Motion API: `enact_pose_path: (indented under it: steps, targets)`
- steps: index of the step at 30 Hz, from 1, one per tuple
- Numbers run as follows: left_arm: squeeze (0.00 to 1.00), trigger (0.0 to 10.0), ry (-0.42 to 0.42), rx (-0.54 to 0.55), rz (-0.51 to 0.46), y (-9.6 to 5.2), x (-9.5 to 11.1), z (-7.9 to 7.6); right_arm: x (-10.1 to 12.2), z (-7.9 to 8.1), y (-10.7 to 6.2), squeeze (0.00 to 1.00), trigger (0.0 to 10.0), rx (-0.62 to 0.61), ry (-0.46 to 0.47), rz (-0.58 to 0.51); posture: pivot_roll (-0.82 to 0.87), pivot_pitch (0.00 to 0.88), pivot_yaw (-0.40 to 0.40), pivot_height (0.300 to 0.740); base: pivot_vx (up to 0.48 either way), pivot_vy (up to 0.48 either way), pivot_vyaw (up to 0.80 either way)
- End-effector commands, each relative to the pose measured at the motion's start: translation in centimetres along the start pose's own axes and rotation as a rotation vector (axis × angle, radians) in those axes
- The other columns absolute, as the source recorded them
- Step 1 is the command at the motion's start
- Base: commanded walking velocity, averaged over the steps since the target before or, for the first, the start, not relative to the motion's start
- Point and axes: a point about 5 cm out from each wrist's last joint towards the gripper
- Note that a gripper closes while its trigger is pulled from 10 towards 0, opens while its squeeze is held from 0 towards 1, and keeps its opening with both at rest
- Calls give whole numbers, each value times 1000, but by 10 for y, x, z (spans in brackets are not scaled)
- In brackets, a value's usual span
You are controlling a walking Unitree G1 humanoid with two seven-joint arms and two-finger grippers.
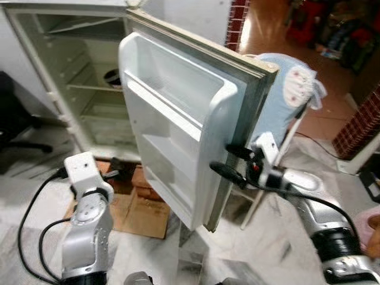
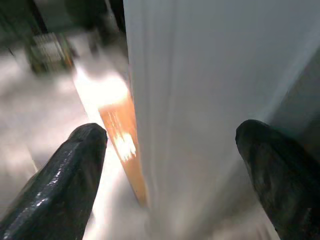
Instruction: Restocking fridge
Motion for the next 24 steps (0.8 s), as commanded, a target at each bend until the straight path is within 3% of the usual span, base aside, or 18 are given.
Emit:
enact_pose_path:
  steps: [1,2,6,9,11,12,13,14,16,21,24]
  targets:
    - [0,10000,2,22,-3,-1,3,1,-19,1,-13,0,10000,35,-28,127,17,11,18,740,0,0,0]
    - [0,10000,-3,39,-1,-2,3,2,-26,1,-23,0,10000,90,-51,181,16,11,20,740,0,0,0]
    - [0,10000,-7,65,5,-2,5,6,-40,-2,-40,0,10000,166,-104,299,19,10,22,740,0,0,0]
    - [0,10000,-8,67,15,-1,4,7,-45,-5,-41,0,10000,152,-164,340,26,11,24,740,0,0,0]
    - [0,10000,3,57,10,0,5,6,-50,-24,-35,0,10000,-31,-197,408,26,11,24,740,0,0,0]
    - [0,10000,32,34,5,0,6,5,-51,-37,-33,0,10000,-182,-218,469,33,12,25,740,0,0,0]
    - [0,10000,32,34,5,0,6,5,-51,-37,-33,0,10000,-182,-218,469,33,12,25,740,0,0,0]
    - [0,10000,34,14,-5,0,7,3,-51,-45,-32,0,10000,-288,-220,493,35,13,25,740,0,0,0]
    - [0,10000,27,-7,-14,-1,8,1,-43,-51,-25,0,10000,-387,-204,447,36,12,27,740,0,0,0]
    - [0,10000,26,-28,-24,-1,10,-3,-28,-51,-7,0,10000,-498,-143,323,36,12,28,740,0,-215,0]
    - [0,10000,25,-28,-18,-1,8,-4,-27,-53,-3,0,10000,-565,-103,310,35,10,27,740,0,-387,0]
Point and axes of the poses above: a point about 5 cm out from each wrist's last joint towards the gripper, its own y axis pointing out of the wrist towards the gripper, its own x axis along the axis of the wrist's last joint, z = x × y, and after that the axes turned 15 degrees about -y, right-handed
